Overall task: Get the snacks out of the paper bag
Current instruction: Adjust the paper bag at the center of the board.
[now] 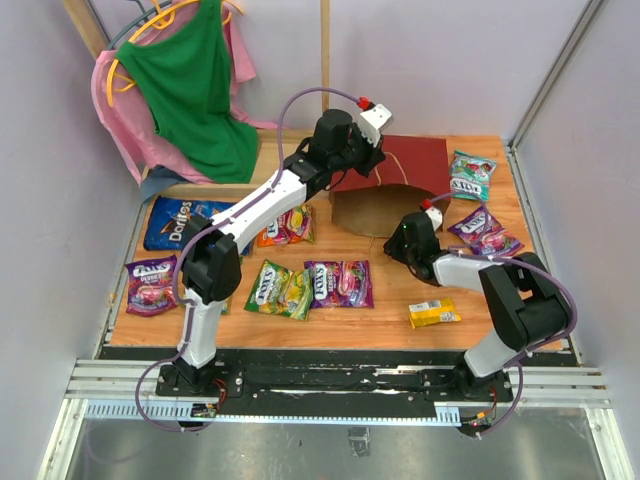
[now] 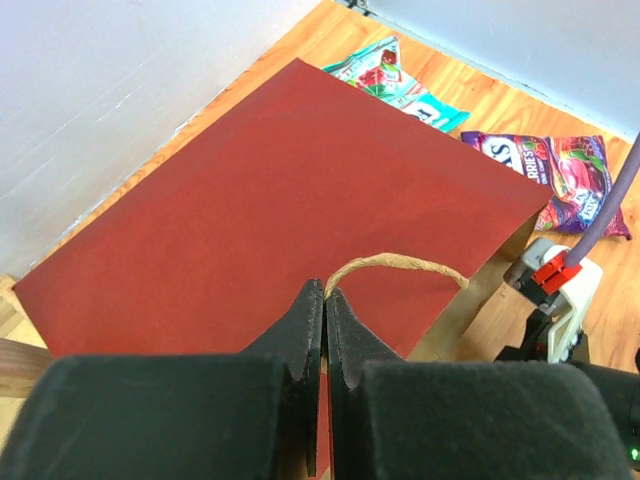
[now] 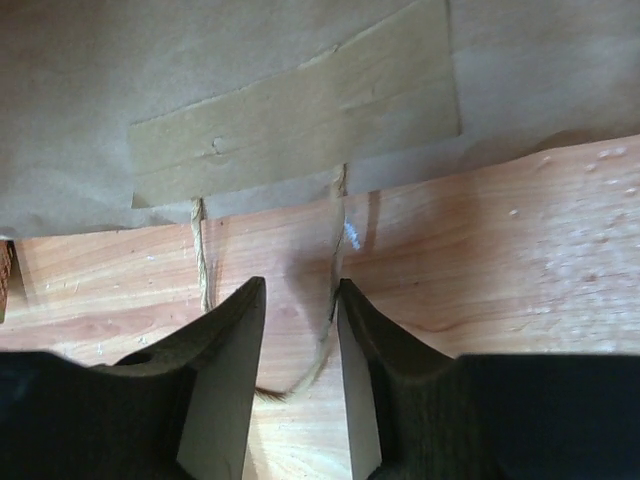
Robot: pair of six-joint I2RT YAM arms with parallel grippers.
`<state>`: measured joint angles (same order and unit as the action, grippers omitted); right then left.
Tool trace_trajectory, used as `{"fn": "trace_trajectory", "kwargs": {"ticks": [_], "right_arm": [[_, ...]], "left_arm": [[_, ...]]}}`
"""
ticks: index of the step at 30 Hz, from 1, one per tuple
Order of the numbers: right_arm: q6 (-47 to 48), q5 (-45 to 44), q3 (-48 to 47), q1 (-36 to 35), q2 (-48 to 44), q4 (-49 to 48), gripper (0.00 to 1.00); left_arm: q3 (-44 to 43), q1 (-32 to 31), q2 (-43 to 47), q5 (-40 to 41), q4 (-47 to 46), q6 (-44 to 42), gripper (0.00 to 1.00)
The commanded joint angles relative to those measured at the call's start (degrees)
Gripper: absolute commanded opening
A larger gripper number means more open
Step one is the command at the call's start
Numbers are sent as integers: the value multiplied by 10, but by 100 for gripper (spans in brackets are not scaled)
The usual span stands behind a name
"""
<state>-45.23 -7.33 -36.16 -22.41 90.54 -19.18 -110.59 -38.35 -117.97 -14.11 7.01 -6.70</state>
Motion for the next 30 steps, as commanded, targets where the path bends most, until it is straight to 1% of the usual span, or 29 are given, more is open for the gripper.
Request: {"fn": "trace_trajectory", "kwargs": {"ticks": [1, 3, 6, 7, 10, 11, 12, 13, 16, 18, 19, 20, 21, 24, 25, 26, 30], "right_arm": [[-12, -10, 0, -25, 16, 14, 34], [-21, 0, 2, -26, 24, 6, 26], [-34, 9, 3, -26, 35, 0, 5], [-36, 13, 2, -26, 37, 1, 1], [-43, 18, 8, -26, 27, -2, 1], [-45, 20, 13, -26, 17, -3, 1], [-46, 22, 18, -26, 3, -3, 1], [-47, 24, 24, -26, -16, -1, 1], [-47, 24, 37, -26, -77, 16, 1], [-45, 25, 36, -26, -115, 34, 1], [-43, 24, 35, -26, -134, 45, 1], [-42, 23, 33, -26, -156, 54, 1], [-42, 22, 30, -26, -171, 62, 1], [-35, 16, 18, -26, -206, 88, 1], [-34, 15, 13, -26, -214, 96, 1], [-32, 15, 7, -26, -221, 103, 1], [-23, 15, -23, -26, -233, 117, 1]], "left_arm": [[-8, 3, 1, 2, -1, -10, 3], [-9, 3, 0, 1, -1, -9, 3], [-12, 3, -2, 1, 1, -9, 3], [-13, 3, -2, 1, 2, -9, 3], [-14, 4, -2, 7, 7, -10, 4], [-15, 4, -2, 8, 9, -11, 9], [-15, 4, -2, 10, 10, -13, 16], [-15, 4, -2, 10, 11, -15, 19], [-17, 5, -2, 12, 10, -14, 25], [-23, 5, -3, 12, 7, -8, 31], [-28, 6, -4, 11, 8, -3, 35], [-33, 6, -5, 8, 9, 1, 42], [-38, 6, -6, 7, 9, 6, 54], [-45, 6, 2, 12, 6, 16, 83], [-45, 6, 6, 17, 5, 16, 96], [-45, 6, 14, 23, 4, 18, 99], [-26, 9, 77, 39, -15, 31, 100]]}}
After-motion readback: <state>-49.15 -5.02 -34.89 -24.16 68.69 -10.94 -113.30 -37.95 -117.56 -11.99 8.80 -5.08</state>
